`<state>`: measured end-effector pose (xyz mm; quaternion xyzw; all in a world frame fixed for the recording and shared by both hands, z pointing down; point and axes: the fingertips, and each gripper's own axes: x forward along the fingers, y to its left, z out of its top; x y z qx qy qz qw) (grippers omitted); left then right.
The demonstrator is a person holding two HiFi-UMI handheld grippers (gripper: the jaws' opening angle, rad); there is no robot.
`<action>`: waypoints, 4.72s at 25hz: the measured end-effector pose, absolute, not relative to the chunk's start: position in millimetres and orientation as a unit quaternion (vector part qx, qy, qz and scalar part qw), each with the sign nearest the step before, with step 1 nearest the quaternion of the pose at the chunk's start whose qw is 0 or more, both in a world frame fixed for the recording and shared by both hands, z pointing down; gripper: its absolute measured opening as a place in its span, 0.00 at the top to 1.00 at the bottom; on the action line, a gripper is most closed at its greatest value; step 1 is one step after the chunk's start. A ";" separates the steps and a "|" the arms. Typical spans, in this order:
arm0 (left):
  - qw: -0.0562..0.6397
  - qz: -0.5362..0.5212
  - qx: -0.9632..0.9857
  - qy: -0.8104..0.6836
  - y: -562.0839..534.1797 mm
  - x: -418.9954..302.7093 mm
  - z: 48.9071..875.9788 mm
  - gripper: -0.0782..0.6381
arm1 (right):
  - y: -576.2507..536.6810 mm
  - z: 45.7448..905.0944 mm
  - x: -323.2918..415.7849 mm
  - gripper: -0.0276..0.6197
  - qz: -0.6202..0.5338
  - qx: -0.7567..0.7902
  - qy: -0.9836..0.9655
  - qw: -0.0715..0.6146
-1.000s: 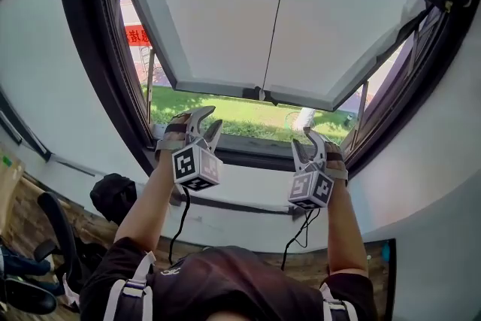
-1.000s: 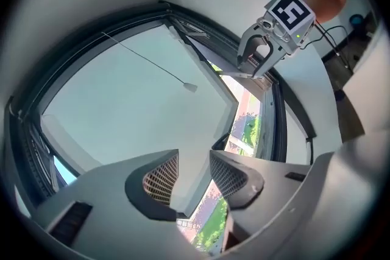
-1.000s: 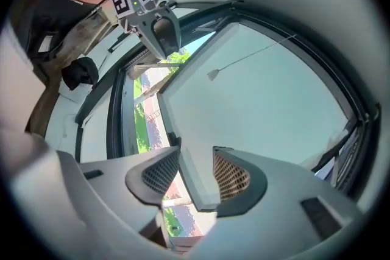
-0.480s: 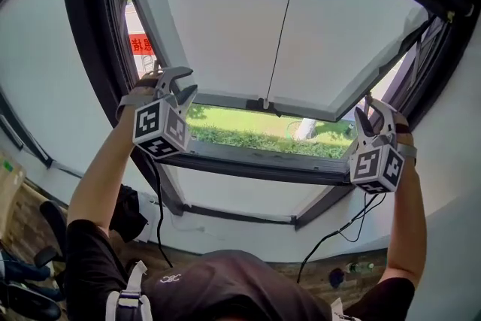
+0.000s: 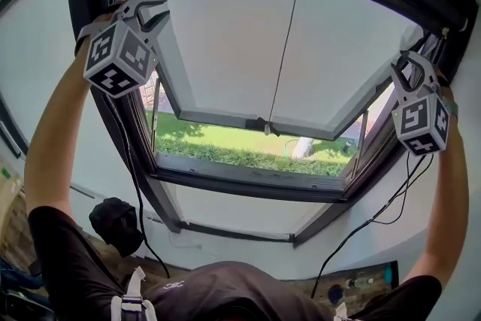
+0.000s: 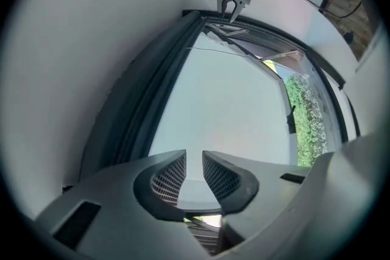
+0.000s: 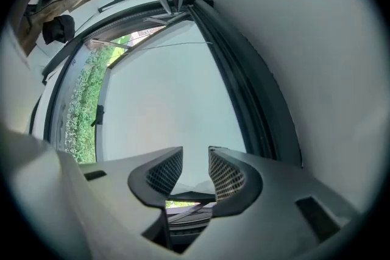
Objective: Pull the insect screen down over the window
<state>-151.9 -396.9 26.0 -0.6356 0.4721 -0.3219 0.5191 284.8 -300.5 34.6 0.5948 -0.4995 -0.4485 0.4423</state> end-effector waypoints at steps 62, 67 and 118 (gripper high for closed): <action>0.431 -0.539 -0.620 0.373 -416.3 -183.9 86.3 0.86 | -322.8 68.1 340.2 0.92 -0.348 0.528 -0.452 0.629; 0.425 -0.545 -0.621 0.370 -414.3 -183.8 118.9 0.86 | -319.7 99.1 339.2 0.92 -0.341 0.517 -0.454 0.640; 0.330 -0.626 -0.647 0.282 -412.1 -184.6 474.4 0.85 | -318.6 452.6 341.9 0.92 -0.229 0.434 -0.521 0.698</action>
